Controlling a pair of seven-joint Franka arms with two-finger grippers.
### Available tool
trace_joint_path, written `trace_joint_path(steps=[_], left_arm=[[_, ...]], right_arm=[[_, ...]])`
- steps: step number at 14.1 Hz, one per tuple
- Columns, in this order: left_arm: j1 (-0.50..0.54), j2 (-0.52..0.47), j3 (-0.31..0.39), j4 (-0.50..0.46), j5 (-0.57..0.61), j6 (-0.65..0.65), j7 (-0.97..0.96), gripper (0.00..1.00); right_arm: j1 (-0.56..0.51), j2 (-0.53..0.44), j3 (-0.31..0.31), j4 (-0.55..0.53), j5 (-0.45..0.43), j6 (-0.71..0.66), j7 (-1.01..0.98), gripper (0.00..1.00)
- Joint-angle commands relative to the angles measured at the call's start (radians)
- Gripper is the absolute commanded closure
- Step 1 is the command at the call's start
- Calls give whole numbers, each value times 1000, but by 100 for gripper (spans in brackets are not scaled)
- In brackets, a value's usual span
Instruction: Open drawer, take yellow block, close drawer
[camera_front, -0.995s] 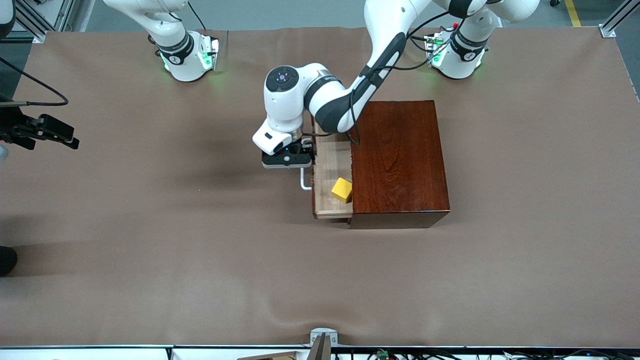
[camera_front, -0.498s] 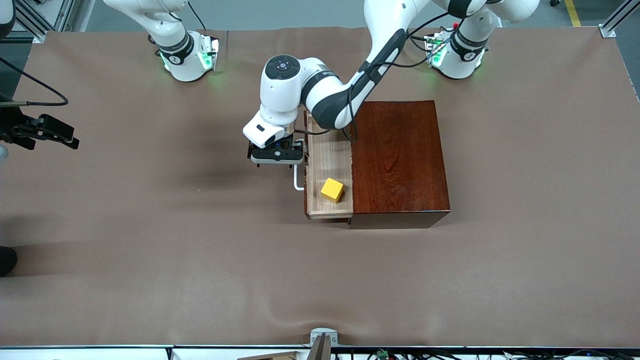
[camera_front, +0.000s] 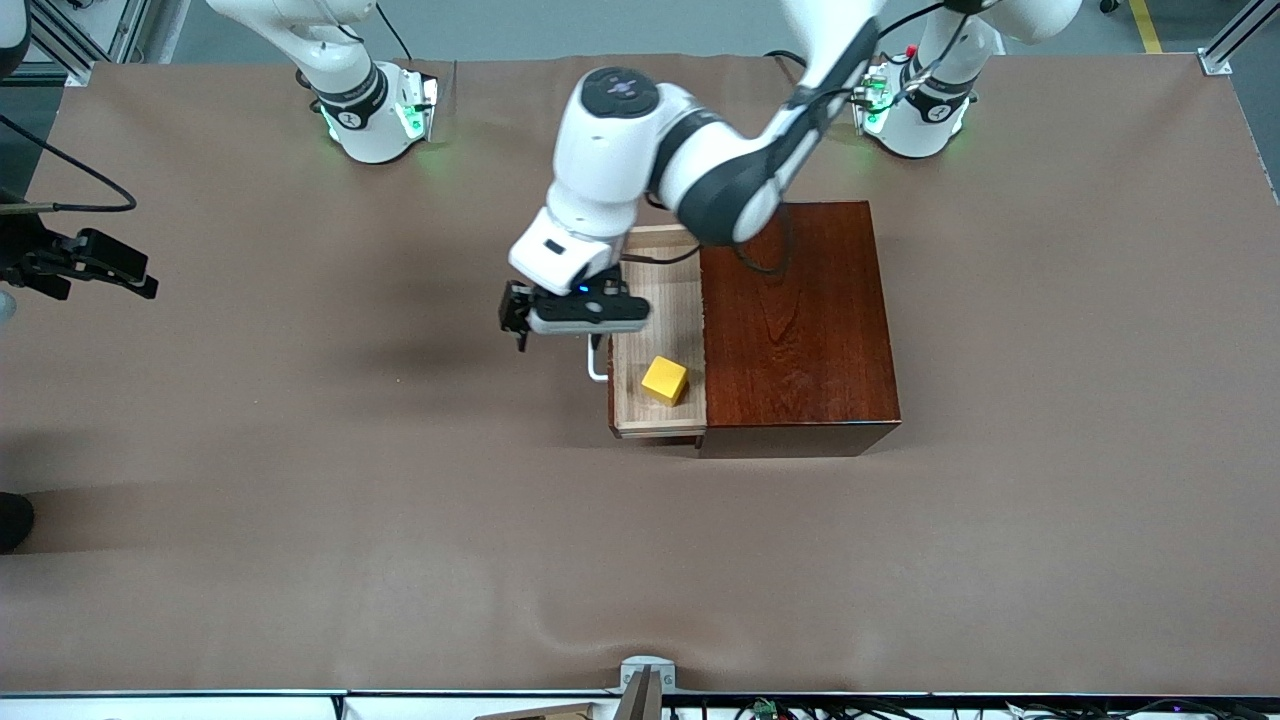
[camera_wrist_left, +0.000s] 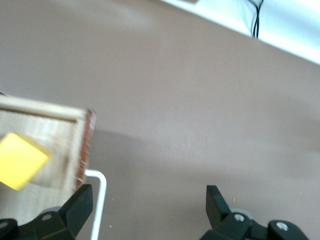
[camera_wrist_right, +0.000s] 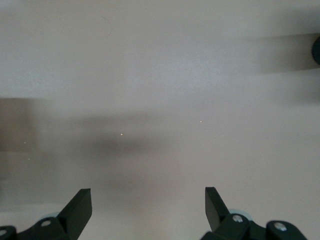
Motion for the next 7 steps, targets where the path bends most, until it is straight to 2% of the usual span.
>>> trace_joint_path(steps=[1, 7], left_arm=[[58, -75, -3, -26, -23, -45, -4, 0], [236, -172, -3, -43, -20, -243, 58, 0]], right_arm=[[-3, -17, 4, -7, 1, 4, 1, 0], [49, 0, 4, -7, 4, 24, 6, 0]])
